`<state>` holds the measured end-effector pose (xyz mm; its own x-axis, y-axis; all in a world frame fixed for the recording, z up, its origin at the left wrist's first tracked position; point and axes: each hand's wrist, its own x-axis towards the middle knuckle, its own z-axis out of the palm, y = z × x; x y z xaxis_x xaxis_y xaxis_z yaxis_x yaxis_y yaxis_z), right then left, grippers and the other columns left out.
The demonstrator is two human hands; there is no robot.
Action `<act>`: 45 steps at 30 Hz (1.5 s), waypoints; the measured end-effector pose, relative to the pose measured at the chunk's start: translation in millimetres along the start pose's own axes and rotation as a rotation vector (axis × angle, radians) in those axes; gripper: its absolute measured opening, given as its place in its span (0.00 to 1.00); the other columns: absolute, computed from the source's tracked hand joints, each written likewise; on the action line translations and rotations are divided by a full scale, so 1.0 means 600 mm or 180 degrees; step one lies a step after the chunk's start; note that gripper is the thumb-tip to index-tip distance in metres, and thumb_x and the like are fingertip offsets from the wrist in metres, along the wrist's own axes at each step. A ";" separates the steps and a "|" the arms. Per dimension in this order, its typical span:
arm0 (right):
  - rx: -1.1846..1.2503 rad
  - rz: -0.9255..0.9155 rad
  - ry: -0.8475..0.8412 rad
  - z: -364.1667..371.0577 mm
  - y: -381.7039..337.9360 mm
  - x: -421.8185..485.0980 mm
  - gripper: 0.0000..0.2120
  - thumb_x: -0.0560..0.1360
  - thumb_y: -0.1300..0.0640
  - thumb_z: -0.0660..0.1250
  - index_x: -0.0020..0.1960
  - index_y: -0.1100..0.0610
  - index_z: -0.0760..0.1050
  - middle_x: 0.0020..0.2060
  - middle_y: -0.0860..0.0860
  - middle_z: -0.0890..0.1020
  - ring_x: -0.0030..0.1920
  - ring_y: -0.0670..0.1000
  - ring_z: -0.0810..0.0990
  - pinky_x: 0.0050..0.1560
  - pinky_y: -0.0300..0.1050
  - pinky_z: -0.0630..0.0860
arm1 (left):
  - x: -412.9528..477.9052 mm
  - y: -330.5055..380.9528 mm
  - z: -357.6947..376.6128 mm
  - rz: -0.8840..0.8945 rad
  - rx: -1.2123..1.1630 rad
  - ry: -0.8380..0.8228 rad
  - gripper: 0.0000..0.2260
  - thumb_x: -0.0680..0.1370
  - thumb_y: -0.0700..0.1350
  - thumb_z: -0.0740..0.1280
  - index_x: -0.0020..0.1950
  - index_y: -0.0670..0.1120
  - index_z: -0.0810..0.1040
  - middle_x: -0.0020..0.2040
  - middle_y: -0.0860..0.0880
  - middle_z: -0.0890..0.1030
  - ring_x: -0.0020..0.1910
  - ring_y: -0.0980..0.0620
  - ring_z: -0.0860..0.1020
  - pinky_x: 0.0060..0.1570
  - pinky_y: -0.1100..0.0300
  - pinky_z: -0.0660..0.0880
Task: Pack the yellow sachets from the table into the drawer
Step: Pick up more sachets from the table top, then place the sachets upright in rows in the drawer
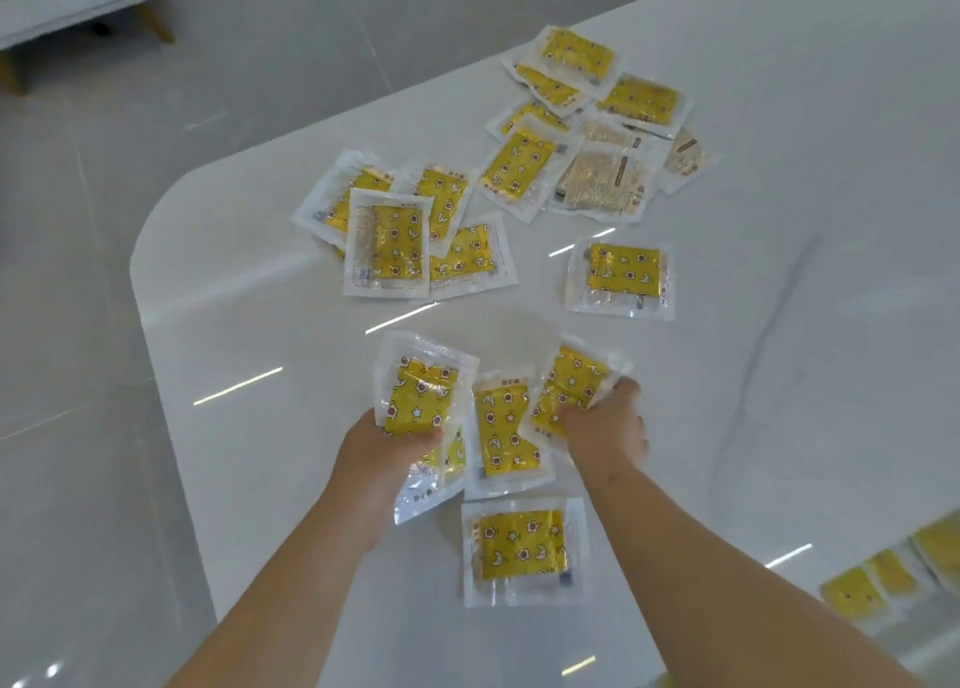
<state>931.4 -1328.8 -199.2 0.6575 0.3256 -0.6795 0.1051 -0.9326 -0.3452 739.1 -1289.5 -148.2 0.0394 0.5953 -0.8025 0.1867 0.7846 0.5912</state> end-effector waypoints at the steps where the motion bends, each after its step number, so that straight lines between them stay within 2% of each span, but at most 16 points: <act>1: 0.0259 -0.0060 -0.0050 -0.002 0.007 -0.003 0.14 0.74 0.55 0.65 0.58 0.54 0.66 0.49 0.54 0.77 0.49 0.56 0.76 0.52 0.50 0.73 | -0.002 -0.003 0.001 0.0070 0.0005 0.0033 0.18 0.66 0.38 0.75 0.55 0.46 0.80 0.50 0.45 0.84 0.52 0.44 0.81 0.60 0.46 0.72; 3: 0.0554 -0.0194 -0.0004 -0.016 0.028 -0.015 0.02 0.77 0.56 0.61 0.48 0.54 0.70 0.40 0.52 0.76 0.37 0.50 0.73 0.39 0.44 0.71 | -0.006 -0.012 0.002 0.0122 -0.0068 0.0102 0.17 0.69 0.39 0.74 0.56 0.47 0.79 0.51 0.46 0.83 0.52 0.43 0.81 0.60 0.41 0.73; 8: 0.1208 -0.0292 0.0302 -0.076 0.076 -0.052 0.09 0.78 0.59 0.58 0.39 0.52 0.67 0.38 0.52 0.73 0.35 0.49 0.69 0.33 0.44 0.66 | -0.013 -0.035 0.020 -0.0307 -0.0624 -0.0120 0.10 0.72 0.36 0.70 0.51 0.47 0.81 0.43 0.47 0.85 0.42 0.45 0.83 0.37 0.51 0.80; 12: 0.1594 -0.0177 0.0234 -0.122 0.097 -0.091 0.09 0.76 0.64 0.56 0.38 0.56 0.64 0.31 0.49 0.65 0.31 0.48 0.62 0.30 0.41 0.60 | -0.001 -0.068 0.072 -0.0382 0.0241 0.0007 0.18 0.60 0.40 0.76 0.49 0.44 0.80 0.50 0.43 0.82 0.52 0.40 0.80 0.53 0.49 0.76; 14: 0.1638 -0.0172 0.0009 -0.132 0.106 -0.104 0.10 0.74 0.65 0.56 0.36 0.56 0.62 0.29 0.48 0.62 0.30 0.47 0.59 0.29 0.41 0.58 | 0.004 -0.075 0.102 0.0116 0.1769 0.0416 0.22 0.62 0.44 0.76 0.55 0.43 0.77 0.63 0.44 0.73 0.64 0.42 0.72 0.60 0.54 0.68; 16: 0.1250 -0.0230 -0.0294 -0.127 0.119 -0.111 0.10 0.74 0.64 0.57 0.35 0.56 0.62 0.28 0.48 0.62 0.29 0.48 0.59 0.30 0.41 0.58 | 0.001 -0.075 0.128 0.0684 0.2785 0.0562 0.27 0.69 0.47 0.73 0.66 0.43 0.69 0.74 0.45 0.56 0.71 0.42 0.59 0.67 0.55 0.59; 20: -0.0360 -0.0552 -0.0850 -0.081 0.142 -0.119 0.03 0.74 0.58 0.61 0.46 0.53 0.66 0.39 0.48 0.73 0.39 0.48 0.72 0.40 0.42 0.71 | 0.003 -0.072 0.150 0.0861 0.2881 0.0485 0.25 0.73 0.48 0.71 0.65 0.43 0.66 0.76 0.45 0.46 0.72 0.39 0.55 0.67 0.53 0.60; 21: -0.0849 -0.0648 -0.0853 -0.068 0.147 -0.120 0.12 0.74 0.55 0.63 0.56 0.52 0.66 0.51 0.49 0.74 0.50 0.50 0.74 0.51 0.44 0.73 | 0.006 -0.073 0.150 0.0860 0.2860 0.0450 0.25 0.72 0.48 0.72 0.65 0.43 0.67 0.76 0.44 0.46 0.71 0.39 0.58 0.67 0.53 0.61; 23: -0.1512 -0.0870 -0.0652 -0.045 0.148 -0.121 0.38 0.71 0.46 0.68 0.74 0.51 0.51 0.70 0.48 0.60 0.68 0.52 0.63 0.67 0.48 0.65 | 0.010 -0.073 0.144 0.0889 0.2678 0.0421 0.26 0.71 0.47 0.73 0.65 0.44 0.67 0.74 0.45 0.50 0.67 0.41 0.64 0.63 0.55 0.65; 26: -0.1917 -0.1212 -0.0545 -0.015 0.133 -0.126 0.51 0.67 0.39 0.70 0.76 0.48 0.39 0.75 0.45 0.49 0.73 0.54 0.54 0.69 0.51 0.59 | 0.020 -0.071 0.136 0.0884 0.2482 0.0333 0.28 0.68 0.49 0.75 0.63 0.44 0.69 0.66 0.46 0.62 0.59 0.45 0.72 0.55 0.58 0.69; 29: -0.2190 -0.1664 -0.0209 0.014 0.131 -0.123 0.57 0.48 0.35 0.78 0.70 0.55 0.61 0.63 0.50 0.74 0.60 0.57 0.76 0.54 0.54 0.75 | 0.035 -0.063 0.128 0.0726 0.2308 0.0158 0.36 0.61 0.50 0.77 0.66 0.51 0.66 0.59 0.46 0.71 0.57 0.45 0.74 0.57 0.53 0.73; 31: -0.2314 -0.2021 -0.0248 0.026 0.131 -0.123 0.53 0.42 0.37 0.80 0.62 0.55 0.69 0.50 0.49 0.80 0.47 0.55 0.80 0.46 0.50 0.78 | 0.044 -0.056 0.120 0.0667 0.2267 0.0181 0.44 0.58 0.50 0.77 0.70 0.57 0.59 0.59 0.48 0.74 0.57 0.44 0.76 0.56 0.46 0.75; 33: -0.2362 -0.2010 -0.0678 0.024 0.126 -0.126 0.42 0.59 0.43 0.77 0.66 0.53 0.63 0.58 0.50 0.74 0.56 0.55 0.73 0.59 0.49 0.69 | 0.044 -0.048 0.107 0.0572 0.2247 0.0261 0.47 0.61 0.48 0.78 0.73 0.56 0.56 0.61 0.48 0.75 0.59 0.43 0.75 0.58 0.45 0.74; 37: -0.2539 -0.1861 -0.0944 0.024 0.124 -0.114 0.30 0.69 0.45 0.71 0.65 0.51 0.63 0.61 0.51 0.67 0.61 0.55 0.66 0.62 0.46 0.61 | 0.048 -0.042 0.056 0.0516 0.1984 0.0370 0.28 0.60 0.48 0.77 0.58 0.47 0.74 0.50 0.47 0.81 0.48 0.46 0.80 0.49 0.48 0.78; 40: -0.2549 -0.1823 -0.1008 0.022 0.124 -0.114 0.28 0.70 0.44 0.70 0.64 0.52 0.65 0.61 0.51 0.67 0.61 0.54 0.66 0.61 0.45 0.63 | 0.043 -0.051 0.022 0.0304 0.1201 0.0353 0.19 0.66 0.40 0.76 0.54 0.45 0.76 0.47 0.44 0.82 0.40 0.47 0.81 0.40 0.53 0.80; 45: -0.2117 -0.1693 -0.1022 0.008 0.133 -0.122 0.20 0.73 0.47 0.68 0.58 0.53 0.64 0.50 0.49 0.75 0.50 0.52 0.75 0.46 0.42 0.68 | 0.032 -0.074 -0.004 0.0212 0.0615 0.0543 0.29 0.59 0.48 0.77 0.58 0.42 0.74 0.51 0.40 0.81 0.49 0.41 0.81 0.48 0.48 0.79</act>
<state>888.3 -1426.5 -180.3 0.1701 0.6735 -0.7193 0.8095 -0.5118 -0.2878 728.9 -1312.8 -189.7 -0.1052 0.6781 -0.7274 0.3738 0.7048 0.6029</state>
